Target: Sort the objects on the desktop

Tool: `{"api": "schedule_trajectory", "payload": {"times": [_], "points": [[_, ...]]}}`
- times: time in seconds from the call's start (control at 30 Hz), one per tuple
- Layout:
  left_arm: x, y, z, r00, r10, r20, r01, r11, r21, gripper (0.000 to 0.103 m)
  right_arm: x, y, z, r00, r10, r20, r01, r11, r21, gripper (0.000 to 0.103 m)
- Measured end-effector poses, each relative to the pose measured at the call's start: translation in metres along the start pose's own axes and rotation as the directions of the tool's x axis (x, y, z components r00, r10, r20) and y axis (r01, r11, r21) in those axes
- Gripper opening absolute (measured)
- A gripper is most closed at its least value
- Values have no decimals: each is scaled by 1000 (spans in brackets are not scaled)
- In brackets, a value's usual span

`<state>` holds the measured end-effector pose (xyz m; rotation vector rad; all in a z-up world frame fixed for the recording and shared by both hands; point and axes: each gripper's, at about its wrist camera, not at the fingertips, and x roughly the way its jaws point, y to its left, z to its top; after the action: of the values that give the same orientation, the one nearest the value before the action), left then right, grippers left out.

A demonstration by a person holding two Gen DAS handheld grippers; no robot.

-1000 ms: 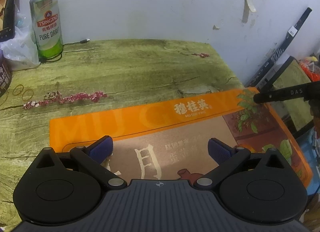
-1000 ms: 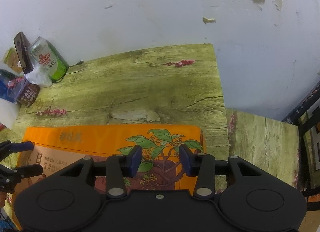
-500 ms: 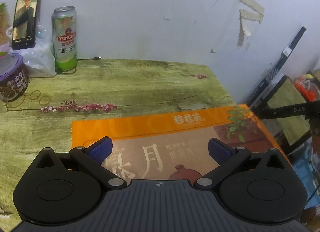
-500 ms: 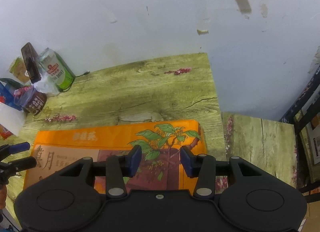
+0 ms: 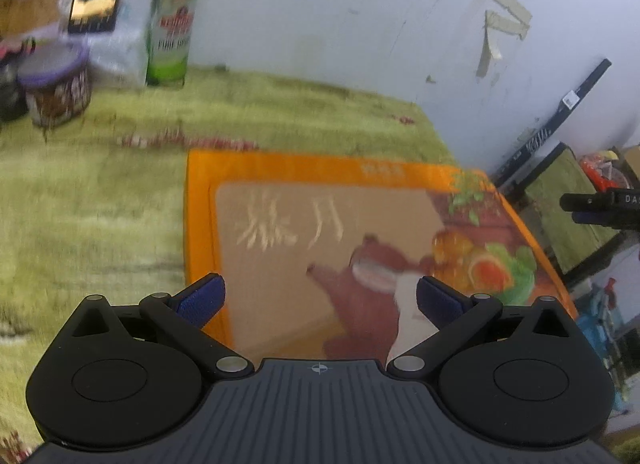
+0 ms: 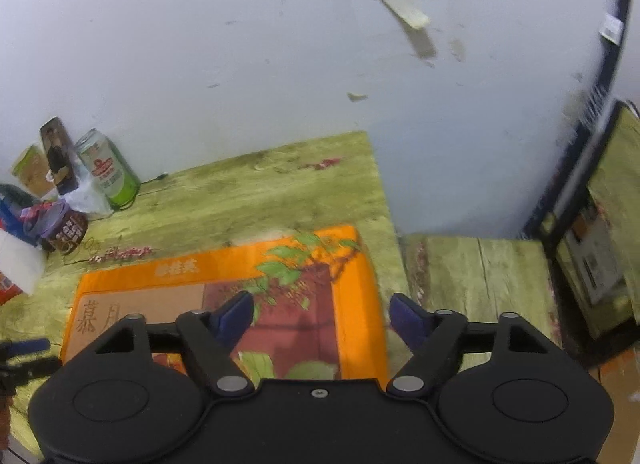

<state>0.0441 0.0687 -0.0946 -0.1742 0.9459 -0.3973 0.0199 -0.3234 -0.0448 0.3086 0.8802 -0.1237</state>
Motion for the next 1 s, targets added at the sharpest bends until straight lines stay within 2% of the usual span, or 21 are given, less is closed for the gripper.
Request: {"api": "schedule_trajectory", "payload": {"times": [0.07, 0.13, 0.33, 0.8, 1.0], "points": [[0, 4, -7, 1000, -3, -23, 3, 1000, 1, 102, -3, -5, -6, 1000, -14, -28, 15, 1000, 23, 57], [-2, 5, -12, 1000, 4, -31, -4, 1000, 5, 101, -4, -7, -11, 998, -28, -62, 30, 999, 27, 54], [-2, -5, -23, 997, 63, -40, -61, 998, 30, 99, 2, -3, -26, 982, -11, -188, 6, 1000, -25, 33], [5, -33, -41, 978, 207, -17, -205, 975, 83, 98, 16, -1, -24, 924, 98, -369, -180, 965, -193, 18], [8, -37, -44, 972, 234, -12, -232, 967, 105, 98, 17, 4, -24, 914, 96, -395, -209, 944, -255, 18]]}}
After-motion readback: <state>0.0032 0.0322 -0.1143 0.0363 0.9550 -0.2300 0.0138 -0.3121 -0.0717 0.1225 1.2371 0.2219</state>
